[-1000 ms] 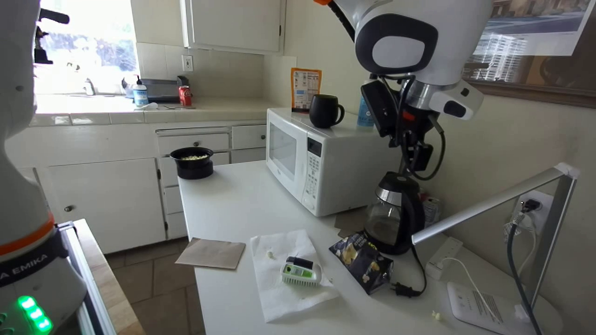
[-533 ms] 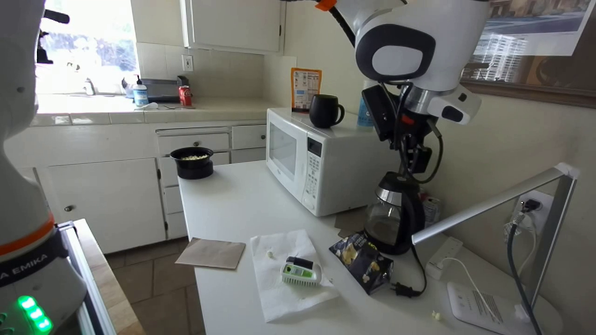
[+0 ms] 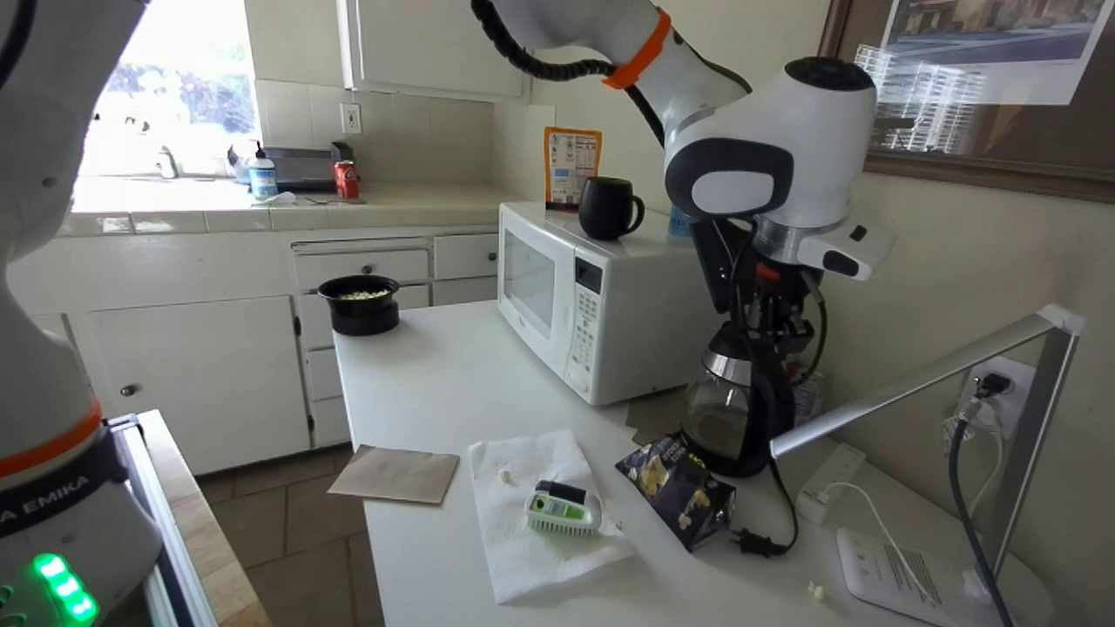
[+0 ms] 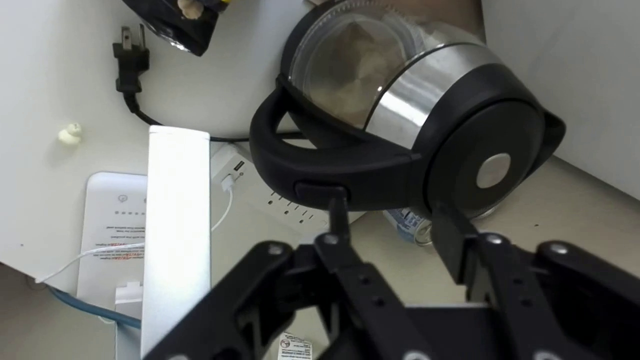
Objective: Press the black switch on the kettle
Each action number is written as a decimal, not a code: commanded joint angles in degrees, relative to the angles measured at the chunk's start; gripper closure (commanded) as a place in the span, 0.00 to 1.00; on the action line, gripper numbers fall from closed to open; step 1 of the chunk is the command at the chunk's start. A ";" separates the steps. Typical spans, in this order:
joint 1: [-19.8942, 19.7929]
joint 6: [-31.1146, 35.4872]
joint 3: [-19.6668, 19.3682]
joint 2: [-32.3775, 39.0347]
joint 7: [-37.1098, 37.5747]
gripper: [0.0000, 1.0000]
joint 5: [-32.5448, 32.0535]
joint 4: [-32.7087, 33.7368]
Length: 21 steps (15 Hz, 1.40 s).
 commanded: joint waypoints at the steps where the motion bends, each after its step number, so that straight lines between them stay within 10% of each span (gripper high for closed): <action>1: -1.43 3.05 1.33 4.04 3.62 0.81 -0.44 3.59; 4: -1.59 3.86 1.12 5.94 6.25 1.00 -1.76 5.19; 21: -2.71 2.05 1.72 12.99 16.25 1.00 -10.85 11.11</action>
